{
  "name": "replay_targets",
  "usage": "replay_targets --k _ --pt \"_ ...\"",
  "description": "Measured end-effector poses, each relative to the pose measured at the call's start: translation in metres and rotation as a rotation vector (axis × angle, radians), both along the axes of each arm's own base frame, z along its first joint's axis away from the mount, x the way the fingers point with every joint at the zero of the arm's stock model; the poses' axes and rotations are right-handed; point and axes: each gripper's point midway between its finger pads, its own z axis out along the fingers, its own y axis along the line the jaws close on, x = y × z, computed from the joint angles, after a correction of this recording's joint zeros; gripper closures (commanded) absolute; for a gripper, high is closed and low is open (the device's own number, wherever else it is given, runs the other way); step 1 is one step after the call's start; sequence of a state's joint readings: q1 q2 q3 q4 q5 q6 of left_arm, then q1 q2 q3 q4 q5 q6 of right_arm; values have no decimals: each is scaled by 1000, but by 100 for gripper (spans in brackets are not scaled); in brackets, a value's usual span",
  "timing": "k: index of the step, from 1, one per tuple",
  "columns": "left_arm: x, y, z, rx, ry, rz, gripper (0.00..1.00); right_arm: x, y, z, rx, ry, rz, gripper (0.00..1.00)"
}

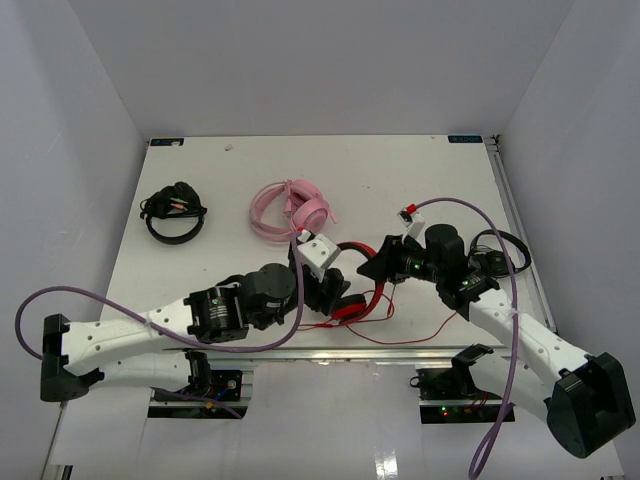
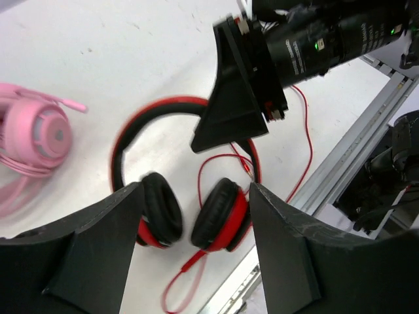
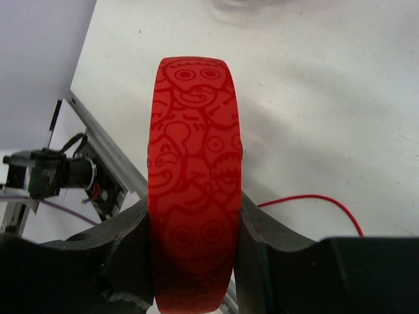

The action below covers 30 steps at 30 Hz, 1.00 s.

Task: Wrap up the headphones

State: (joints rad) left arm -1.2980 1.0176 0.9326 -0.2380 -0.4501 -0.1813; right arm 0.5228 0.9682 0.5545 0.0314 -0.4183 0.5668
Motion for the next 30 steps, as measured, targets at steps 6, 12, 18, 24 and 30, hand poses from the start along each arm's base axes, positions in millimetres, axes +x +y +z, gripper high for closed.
replay_targets --k 6,12,18,24,30 --pt "8 -4 41 84 -124 -35 25 -30 -4 1 -23 -22 132 92" --pt "13 -34 14 280 -151 -120 27 -54 -2 12 19 -34 244 92" --pt "7 -32 -27 456 -125 -204 29 -72 0 25 68 -47 323 92" --pt "4 -27 -18 469 -169 -247 33 -83 1 33 98 -52 375 92" --pt "3 -29 -21 507 -202 -297 37 -87 1 34 109 -47 397 92"
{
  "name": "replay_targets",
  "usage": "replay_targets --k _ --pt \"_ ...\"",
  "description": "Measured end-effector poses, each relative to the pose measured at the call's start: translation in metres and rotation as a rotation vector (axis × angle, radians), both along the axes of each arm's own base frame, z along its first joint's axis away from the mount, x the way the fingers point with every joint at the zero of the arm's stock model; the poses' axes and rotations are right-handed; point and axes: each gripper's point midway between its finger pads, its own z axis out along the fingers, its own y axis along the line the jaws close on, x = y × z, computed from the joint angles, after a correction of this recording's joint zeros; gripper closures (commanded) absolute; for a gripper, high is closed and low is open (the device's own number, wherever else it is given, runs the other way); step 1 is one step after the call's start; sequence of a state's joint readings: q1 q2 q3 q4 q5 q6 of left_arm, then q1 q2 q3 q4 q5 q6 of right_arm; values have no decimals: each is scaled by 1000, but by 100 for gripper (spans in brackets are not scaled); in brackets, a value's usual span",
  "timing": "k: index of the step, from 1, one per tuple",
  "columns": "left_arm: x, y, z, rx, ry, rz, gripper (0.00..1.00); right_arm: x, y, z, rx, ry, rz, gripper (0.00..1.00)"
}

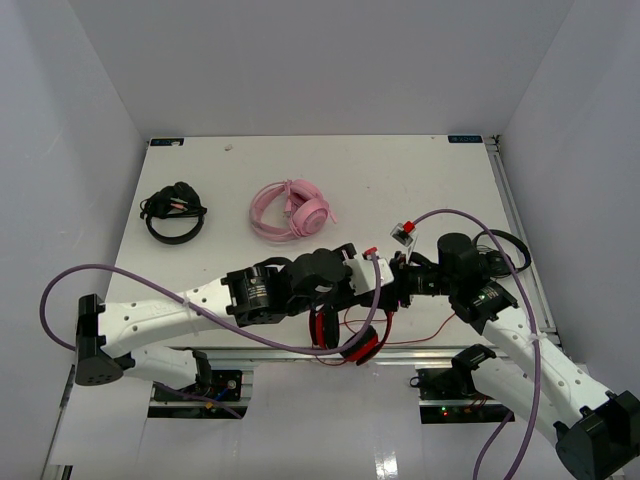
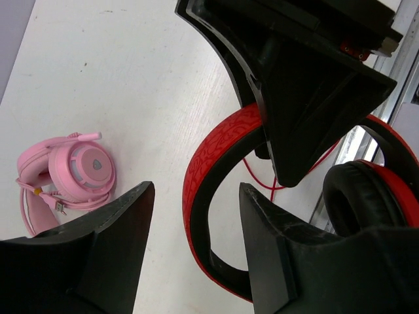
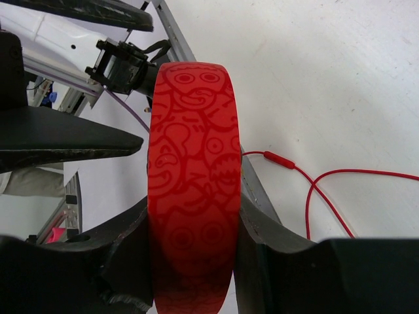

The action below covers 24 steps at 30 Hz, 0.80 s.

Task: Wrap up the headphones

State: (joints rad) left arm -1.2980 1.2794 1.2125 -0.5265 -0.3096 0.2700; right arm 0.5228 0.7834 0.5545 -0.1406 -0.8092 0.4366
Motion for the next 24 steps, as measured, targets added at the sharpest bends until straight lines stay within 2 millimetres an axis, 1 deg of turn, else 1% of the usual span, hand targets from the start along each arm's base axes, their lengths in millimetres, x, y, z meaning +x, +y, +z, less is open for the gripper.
replay_targets --k 9,12,14,15,17,19,20,21,23,24 --pt "2 -11 -31 120 -4 -47 39 -6 1 3 12 3 28 92" --pt "3 -15 -37 145 -3 -57 44 -7 1 3 15 6 35 92" --pt "4 -18 -41 158 -3 -61 51 -8 1 3 16 8 39 92" --pt "4 -19 -43 164 -4 -63 52 -9 1 4 17 8 41 92" --pt "5 -19 -45 172 -6 -64 77 -9 1 3 17 12 42 83" --pt "7 -18 -46 182 -12 -63 90 -9 1 3 14 19 40 70" --pt "6 -17 -48 189 -7 -66 95 -9 1 3 13 24 34 61" --pt "5 -17 -50 193 -3 -69 97 -8 1 3 10 29 26 53" --pt "5 -18 -52 186 2 -66 100 -4 0 3 -7 33 -7 45" --pt "5 -18 -53 181 2 -60 100 -1 -1 2 -19 30 -29 43"
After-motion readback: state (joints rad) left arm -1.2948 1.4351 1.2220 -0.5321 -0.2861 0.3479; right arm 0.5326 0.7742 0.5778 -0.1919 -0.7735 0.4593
